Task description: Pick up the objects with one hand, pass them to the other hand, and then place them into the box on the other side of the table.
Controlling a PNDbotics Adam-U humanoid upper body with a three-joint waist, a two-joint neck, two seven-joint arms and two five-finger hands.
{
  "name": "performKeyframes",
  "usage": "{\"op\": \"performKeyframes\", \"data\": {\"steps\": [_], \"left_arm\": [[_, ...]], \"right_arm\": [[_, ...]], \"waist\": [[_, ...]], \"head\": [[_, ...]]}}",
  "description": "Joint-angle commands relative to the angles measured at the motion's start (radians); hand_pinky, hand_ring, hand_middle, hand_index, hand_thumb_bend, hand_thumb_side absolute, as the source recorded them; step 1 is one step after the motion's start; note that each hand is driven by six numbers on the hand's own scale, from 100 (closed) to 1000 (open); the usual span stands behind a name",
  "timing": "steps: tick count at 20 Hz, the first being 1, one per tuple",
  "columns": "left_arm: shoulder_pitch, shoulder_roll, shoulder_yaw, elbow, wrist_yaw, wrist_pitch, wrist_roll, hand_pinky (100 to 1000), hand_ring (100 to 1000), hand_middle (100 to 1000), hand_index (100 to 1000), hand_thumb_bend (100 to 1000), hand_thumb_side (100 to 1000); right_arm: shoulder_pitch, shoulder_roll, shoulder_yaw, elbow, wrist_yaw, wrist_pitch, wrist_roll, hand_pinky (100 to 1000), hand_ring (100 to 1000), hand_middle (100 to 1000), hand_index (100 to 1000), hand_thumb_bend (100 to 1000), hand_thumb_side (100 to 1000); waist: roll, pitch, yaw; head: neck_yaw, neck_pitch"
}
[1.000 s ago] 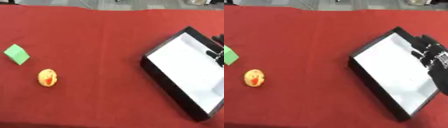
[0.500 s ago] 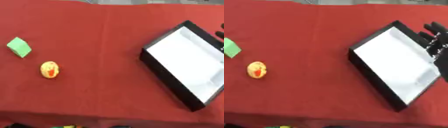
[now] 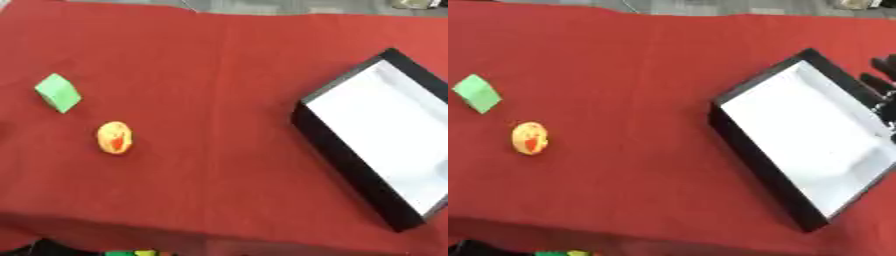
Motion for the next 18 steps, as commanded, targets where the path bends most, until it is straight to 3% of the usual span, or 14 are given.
{"op": "performKeyframes", "data": {"steps": [1,9,12,18], "left_arm": [[-0.021,0.111,-0.007,0.014,-0.021,0.011,0.0,943,840,696,862,100,767],[-0.061,0.283,-0.048,0.09,-0.071,0.055,-0.059,948,857,723,880,122,742],[-0.082,0.335,-0.064,0.138,-0.074,0.082,-0.107,954,861,730,884,139,745],[-0.151,0.436,-0.099,0.259,-0.078,0.119,-0.238,962,877,758,893,224,663]], "right_arm": [[0.004,-0.037,0.0,-0.025,0.007,-0.007,0.003,1000,1000,1000,1000,100,687],[0.015,-0.043,0.007,-0.027,0.03,-0.016,0.01,1000,1000,1000,1000,100,695],[0.016,-0.044,0.009,-0.027,0.04,-0.024,0.012,1000,1000,1000,1000,100,696],[0.015,-0.047,0.016,-0.027,0.055,-0.032,0.017,1000,1000,1000,1000,100,701]], "waist": [[0.016,-0.035,0.003],[0.021,-0.027,0.008],[0.022,-0.021,0.01],[0.021,-0.011,0.013]], "head": [[0.016,-0.015],[0.057,-0.041],[0.07,-0.046],[0.075,-0.048]]}}
